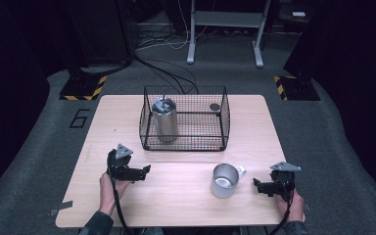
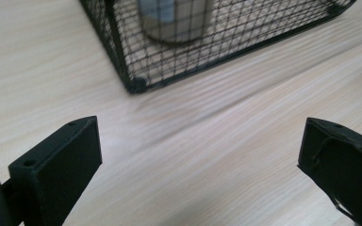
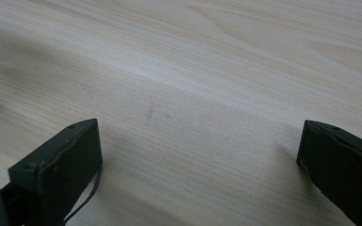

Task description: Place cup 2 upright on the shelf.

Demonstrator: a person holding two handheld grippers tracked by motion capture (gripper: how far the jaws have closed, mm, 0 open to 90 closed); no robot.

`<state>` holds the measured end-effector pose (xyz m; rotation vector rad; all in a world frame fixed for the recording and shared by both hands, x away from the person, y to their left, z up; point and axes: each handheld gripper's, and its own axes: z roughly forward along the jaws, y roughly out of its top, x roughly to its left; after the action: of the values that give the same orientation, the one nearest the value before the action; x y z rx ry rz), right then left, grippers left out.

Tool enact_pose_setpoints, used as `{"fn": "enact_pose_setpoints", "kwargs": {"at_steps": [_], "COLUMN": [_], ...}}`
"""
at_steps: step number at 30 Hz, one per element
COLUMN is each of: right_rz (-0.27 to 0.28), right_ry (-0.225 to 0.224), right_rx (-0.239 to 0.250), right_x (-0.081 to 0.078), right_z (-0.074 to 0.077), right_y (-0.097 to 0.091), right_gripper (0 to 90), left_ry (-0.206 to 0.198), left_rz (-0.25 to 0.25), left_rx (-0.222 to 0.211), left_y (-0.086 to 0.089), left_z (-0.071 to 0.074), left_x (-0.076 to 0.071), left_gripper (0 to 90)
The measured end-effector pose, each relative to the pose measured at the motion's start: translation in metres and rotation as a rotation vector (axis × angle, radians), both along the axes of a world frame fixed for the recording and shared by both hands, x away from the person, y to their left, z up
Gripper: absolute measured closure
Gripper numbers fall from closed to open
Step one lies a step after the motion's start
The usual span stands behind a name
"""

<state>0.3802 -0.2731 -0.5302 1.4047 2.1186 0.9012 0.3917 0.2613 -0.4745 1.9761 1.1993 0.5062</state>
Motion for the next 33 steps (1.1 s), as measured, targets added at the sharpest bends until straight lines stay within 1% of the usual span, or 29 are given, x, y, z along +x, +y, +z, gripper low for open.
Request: {"fn": "enact_pose_setpoints", "kwargs": {"at_steps": [1, 2, 4, 5, 7, 8, 9, 10, 11, 13, 14, 15, 16, 17, 18, 19, 20, 21, 25, 26, 27, 29, 30, 32, 33], "right_rz": [0.0, -0.004, -0.007, -0.007, -0.007, -0.007, -0.006, -0.007, -0.008, -0.003, -0.01, -0.008, -0.008, -0.008, -0.008, -0.007, -0.008, -0.008, -0.008, -0.008, -0.001, 0.001, 0.001, 0.019, 0.019], "right_ry": [0.0, 0.002, 0.004, 0.004, 0.004, 0.004, 0.003, 0.003, 0.004, 0.007, 0.013, 0.013, 0.013, 0.013, 0.013, 0.013, 0.013, 0.013, 0.013, 0.013, 0.01, 0.012, 0.009, 0.01, 0.01], "right_rx": [0.0, 0.003, 0.005, 0.005, 0.005, 0.005, 0.004, 0.005, 0.005, 0.003, 0.007, 0.007, 0.007, 0.007, 0.007, 0.007, 0.007, 0.007, 0.007, 0.007, 0.003, 0.004, 0.006, 0.002, 0.002], "right_x": [0.0, 0.0, -0.001, -0.001, -0.001, -0.001, 0.0, -0.001, -0.001, -0.001, -0.001, -0.001, -0.001, -0.001, -0.001, -0.001, -0.001, -0.001, -0.001, -0.001, -0.001, -0.001, -0.002, -0.003, -0.003], "right_z": [0.0, 0.0, 0.0, 0.0, 0.0, 0.0, 0.0, 0.0, 0.0, 0.0, 0.0, 0.0, 0.0, 0.0, 0.0, 0.0, 0.0, 0.0, 0.0, 0.0, 0.0, 0.0, 0.0, 0.0, 0.0], "right_y": [0.0, 0.0, 0.001, 0.001, 0.001, 0.001, 0.001, 0.001, 0.001, 0.0, 0.001, 0.001, 0.001, 0.001, 0.0, 0.0, 0.0, 0.0, 0.001, 0.0, 0.0, 0.0, 0.0, -0.001, -0.001], "right_gripper": [0.2, 0.2, 0.2, 0.2, 0.2, 0.2, 0.2, 0.2, 0.2, 0.2, 0.2, 0.2, 0.2, 0.2, 0.1, 0.1, 0.1, 0.1, 0.1, 0.1, 0.1, 0.1, 0.1, 0.2, 0.2], "left_ry": [0.006, 0.02, 0.027, 0.027, 0.039, 0.05, 0.05, 0.051, 0.043, 0.045, 0.039, 0.04, 0.047, 0.047, 0.041, 0.052, 0.041, 0.051, 0.046, 0.044, 0.042, 0.046, 0.042, 0.044, 0.044], "left_rz": [0.013, 0.015, 0.034, 0.034, 0.045, 0.058, 0.058, 0.06, 0.071, 0.073, 0.091, 0.092, 0.094, 0.094, 0.106, 0.099, 0.111, 0.107, 0.12, 0.12, 0.141, 0.147, 0.16, 0.162, 0.162], "left_rx": [0.004, 0.004, 0.024, 0.024, 0.03, 0.033, 0.033, 0.044, 0.045, 0.045, 0.05, 0.054, 0.048, 0.048, 0.07, 0.07, 0.066, 0.075, 0.072, 0.078, 0.077, 0.08, 0.074, 0.073, 0.073], "left_y": [0.002, 0.004, 0.006, 0.006, 0.008, 0.009, 0.009, 0.01, 0.01, 0.01, 0.009, 0.009, 0.009, 0.009, 0.009, 0.009, 0.008, 0.009, 0.008, 0.008, 0.008, 0.007, 0.006, 0.006, 0.006], "left_z": [-0.006, -0.01, -0.02, -0.02, -0.028, -0.033, -0.033, -0.038, -0.041, -0.043, -0.048, -0.05, -0.054, -0.054, -0.057, -0.056, -0.057, -0.056, -0.057, -0.057, -0.057, -0.057, -0.057, -0.057, -0.057], "left_x": [0.0, 0.001, 0.001, 0.001, 0.001, 0.001, 0.001, 0.002, 0.003, 0.003, 0.002, 0.002, 0.002, 0.002, 0.0, 0.0, 0.0, 0.0, 0.0, 0.0, 0.001, 0.001, 0.001, 0.002, 0.002], "left_gripper": [0.0, 0.0, 0.0, 0.0, 0.0, 0.1, 0.1, 0.1, 0.1, 0.1, 0.1, 0.1, 0.1, 0.1, 0.0, 0.0, 0.0, 0.0, 0.0, 0.0, 0.0, 0.1, 0.1, 0.1, 0.1]}}
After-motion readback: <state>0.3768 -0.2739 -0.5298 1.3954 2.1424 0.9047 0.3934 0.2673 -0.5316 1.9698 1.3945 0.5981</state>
